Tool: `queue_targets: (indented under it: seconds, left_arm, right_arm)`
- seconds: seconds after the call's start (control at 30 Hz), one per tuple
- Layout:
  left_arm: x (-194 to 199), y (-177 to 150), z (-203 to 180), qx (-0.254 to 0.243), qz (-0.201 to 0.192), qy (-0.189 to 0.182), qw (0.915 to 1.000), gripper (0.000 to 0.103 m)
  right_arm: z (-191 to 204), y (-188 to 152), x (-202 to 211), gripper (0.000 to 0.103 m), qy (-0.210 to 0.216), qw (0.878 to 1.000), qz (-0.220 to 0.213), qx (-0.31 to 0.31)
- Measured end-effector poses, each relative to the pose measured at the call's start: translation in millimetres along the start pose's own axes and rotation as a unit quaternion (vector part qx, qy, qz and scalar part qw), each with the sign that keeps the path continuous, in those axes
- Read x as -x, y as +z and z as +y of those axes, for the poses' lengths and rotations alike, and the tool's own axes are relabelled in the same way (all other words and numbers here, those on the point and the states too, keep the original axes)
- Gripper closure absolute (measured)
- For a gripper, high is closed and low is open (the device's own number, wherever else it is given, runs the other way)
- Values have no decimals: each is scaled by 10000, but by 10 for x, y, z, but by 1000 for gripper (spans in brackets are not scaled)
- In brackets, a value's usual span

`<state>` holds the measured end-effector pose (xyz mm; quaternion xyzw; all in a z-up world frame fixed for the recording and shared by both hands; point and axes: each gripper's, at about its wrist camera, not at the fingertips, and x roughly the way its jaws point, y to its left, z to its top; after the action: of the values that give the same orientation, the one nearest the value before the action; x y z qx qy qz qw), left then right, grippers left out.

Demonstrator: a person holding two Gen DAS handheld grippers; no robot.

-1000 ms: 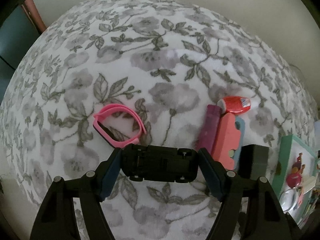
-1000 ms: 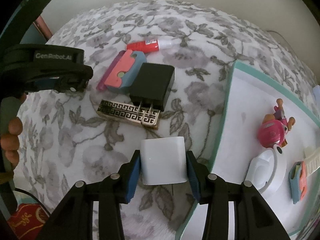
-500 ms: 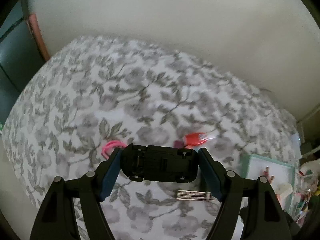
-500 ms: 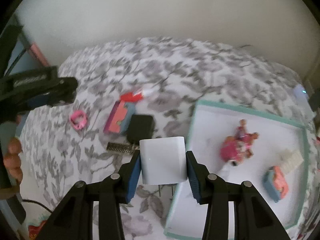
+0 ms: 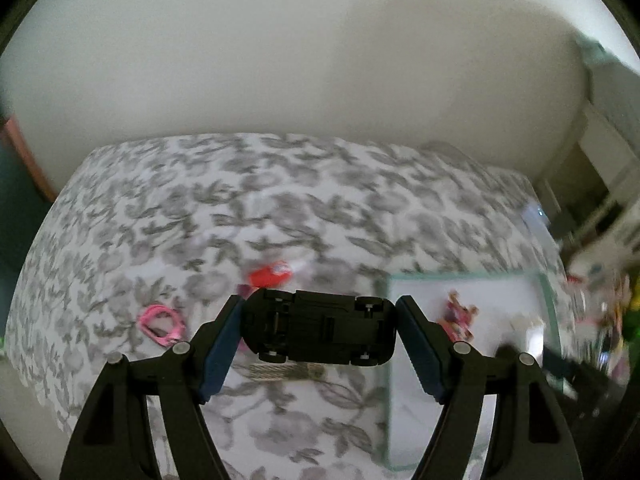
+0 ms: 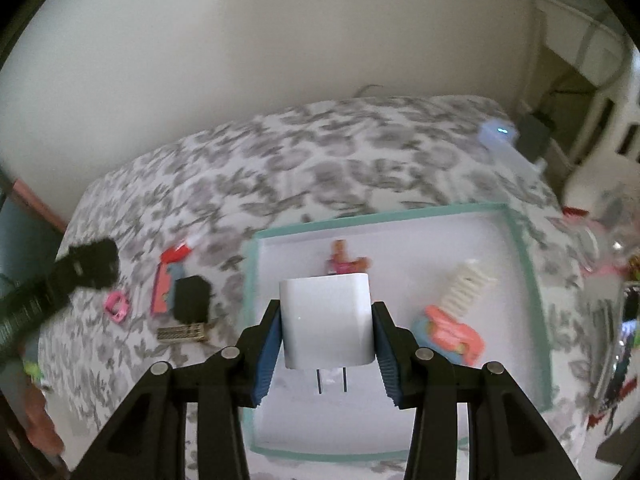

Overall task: Organize rigid objects
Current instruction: 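Lift and carry the white charger and black toy car over the tray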

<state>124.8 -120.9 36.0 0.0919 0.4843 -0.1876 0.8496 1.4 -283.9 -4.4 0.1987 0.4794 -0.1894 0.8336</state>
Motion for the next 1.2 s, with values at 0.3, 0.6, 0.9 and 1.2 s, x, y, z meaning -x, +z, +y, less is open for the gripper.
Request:
queue_targets:
  seconds: [0.3,0.6,0.9,1.2]
  left_arm:
    - [-314,-413,-688,-783,646,-224,9946,26]
    - [-643,-732,-867,-976,1413,-277,9848,26]
    - [-807,-977,-1073,-1299,1866,-425,9729,26]
    - [-910,-1055,-1076,-1306,1968,-284,9713,26]
  right_arm:
    - [-496,-87,-156,57,-415,9972,428,-441]
    - [-579,-260,-506,57,-419,9926,1031,-483]
    - [-568,-361,-678,56,-369,9887,1402,-389]
    - [-548,-418,-786,56,-416,9858,1589,-339]
